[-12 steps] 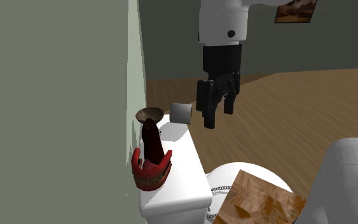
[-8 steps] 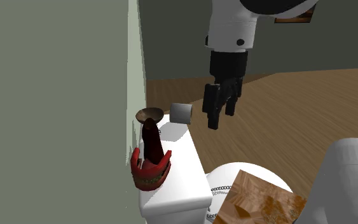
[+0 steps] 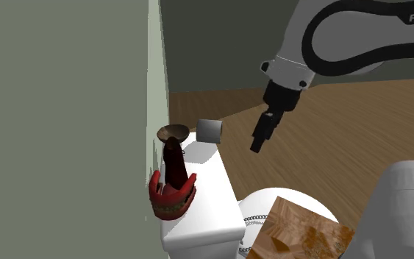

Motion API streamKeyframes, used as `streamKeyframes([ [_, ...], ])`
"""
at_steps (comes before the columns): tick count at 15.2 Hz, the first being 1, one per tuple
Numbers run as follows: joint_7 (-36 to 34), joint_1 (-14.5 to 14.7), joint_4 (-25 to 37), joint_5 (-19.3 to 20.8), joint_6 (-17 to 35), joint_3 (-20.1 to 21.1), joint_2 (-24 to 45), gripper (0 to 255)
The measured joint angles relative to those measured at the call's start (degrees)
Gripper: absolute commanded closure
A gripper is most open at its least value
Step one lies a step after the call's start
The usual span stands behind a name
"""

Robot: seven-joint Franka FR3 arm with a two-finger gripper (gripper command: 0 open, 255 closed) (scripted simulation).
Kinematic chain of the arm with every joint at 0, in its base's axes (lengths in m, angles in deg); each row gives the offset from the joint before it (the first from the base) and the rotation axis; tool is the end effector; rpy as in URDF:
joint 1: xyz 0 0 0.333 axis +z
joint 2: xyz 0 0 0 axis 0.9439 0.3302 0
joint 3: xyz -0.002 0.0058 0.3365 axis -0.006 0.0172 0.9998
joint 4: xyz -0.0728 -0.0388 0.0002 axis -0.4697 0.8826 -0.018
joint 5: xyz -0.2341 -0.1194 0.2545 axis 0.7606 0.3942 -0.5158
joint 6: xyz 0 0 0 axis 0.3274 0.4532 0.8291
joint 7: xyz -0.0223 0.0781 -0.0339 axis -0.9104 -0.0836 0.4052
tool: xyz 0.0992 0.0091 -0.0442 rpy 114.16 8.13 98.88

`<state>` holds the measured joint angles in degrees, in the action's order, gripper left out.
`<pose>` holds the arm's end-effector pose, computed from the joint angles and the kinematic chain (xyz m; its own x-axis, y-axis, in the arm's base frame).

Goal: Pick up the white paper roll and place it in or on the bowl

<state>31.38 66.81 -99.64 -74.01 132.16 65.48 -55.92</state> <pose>0.2217 -0.0911 0.4916 0.9812 0.0289 0.1910 0.0561 -0.9887 -0.1387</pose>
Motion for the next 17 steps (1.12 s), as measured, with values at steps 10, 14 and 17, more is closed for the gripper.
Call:
streamKeyframes([
  [10,26.66,4.93,-5.62,2.1,30.3,-27.79,8.53,0],
  [14,39.99,17.11,-2.17,-1.36,40.41,-44.75,12.67,0],
  [17,49.41,28.89,1.54,-3.61,46.09,-58.5,11.89,0],
])
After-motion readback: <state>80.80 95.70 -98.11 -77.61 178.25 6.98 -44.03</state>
